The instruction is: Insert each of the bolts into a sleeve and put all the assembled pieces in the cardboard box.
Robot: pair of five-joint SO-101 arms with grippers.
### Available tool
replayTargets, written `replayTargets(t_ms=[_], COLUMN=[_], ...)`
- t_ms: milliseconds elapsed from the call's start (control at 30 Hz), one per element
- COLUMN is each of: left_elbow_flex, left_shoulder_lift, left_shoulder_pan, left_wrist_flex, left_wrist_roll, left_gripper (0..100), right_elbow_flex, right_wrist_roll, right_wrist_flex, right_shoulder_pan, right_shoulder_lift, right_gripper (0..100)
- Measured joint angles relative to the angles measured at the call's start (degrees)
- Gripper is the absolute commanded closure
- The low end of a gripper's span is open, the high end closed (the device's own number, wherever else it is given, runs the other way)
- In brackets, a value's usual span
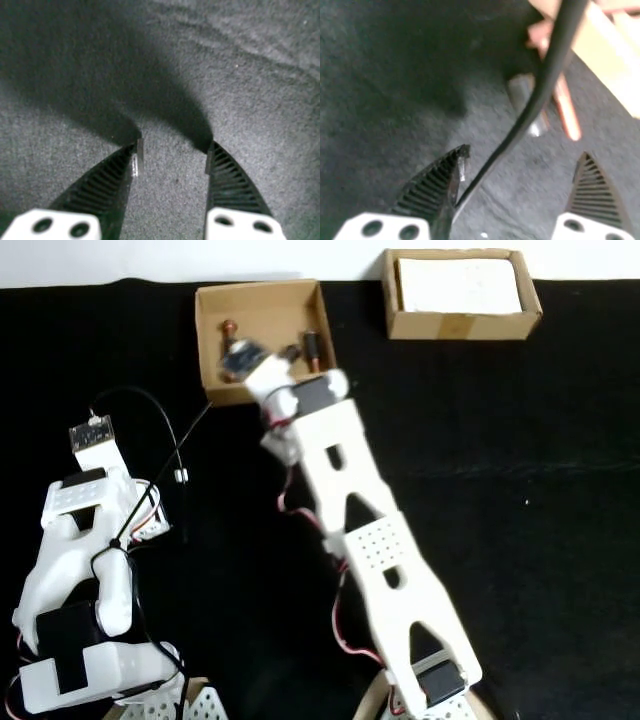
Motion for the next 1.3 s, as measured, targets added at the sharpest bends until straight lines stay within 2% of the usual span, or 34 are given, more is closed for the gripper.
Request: replayTargets(t_ms=[200, 433, 500, 667, 700, 833, 1067, 1300], left_elbow_flex=[0.0, 0.0, 0.0, 0.0, 0.0, 0.0, 0.0, 0.0], left_shoulder_lift=[0.0, 0.0, 0.0, 0.0, 0.0, 0.0, 0.0, 0.0], left_shoulder_pan=[0.0, 0.0, 0.0, 0.0, 0.0, 0.0, 0.0, 0.0], left_wrist_flex=[0.09, 0.09, 0.09, 0.09, 0.09, 0.09, 0.09, 0.09], left_wrist_roll=[0.0, 0.0, 0.0, 0.0, 0.0, 0.0, 0.0, 0.0], left_gripper=[79, 79, 79, 79, 79, 79, 79, 79], right_elbow_flex=[0.0, -0.79, -0.88, -0.97, -0.97, -1.05, -0.35, -0.09], right_wrist_roll=[0.0, 0.0, 0.0, -0.09, -0.09, -0.18, -0.26, -0.18], right_wrist_flex=[-7.47, -10.46, -10.46, -10.46, -10.55, -10.37, -1.41, 1.14], right_shoulder_pan=[0.09, 0.79, 1.05, 1.23, 1.23, 2.11, 2.29, 2.99], right_shoulder_lift=[5.1, 9.58, 10.2, 10.37, 10.37, 10.29, 5.8, 1.49], right_gripper=[68.4, 70.0, 76.1, 98.6, 99.5, 97.7, 97.7, 97.7])
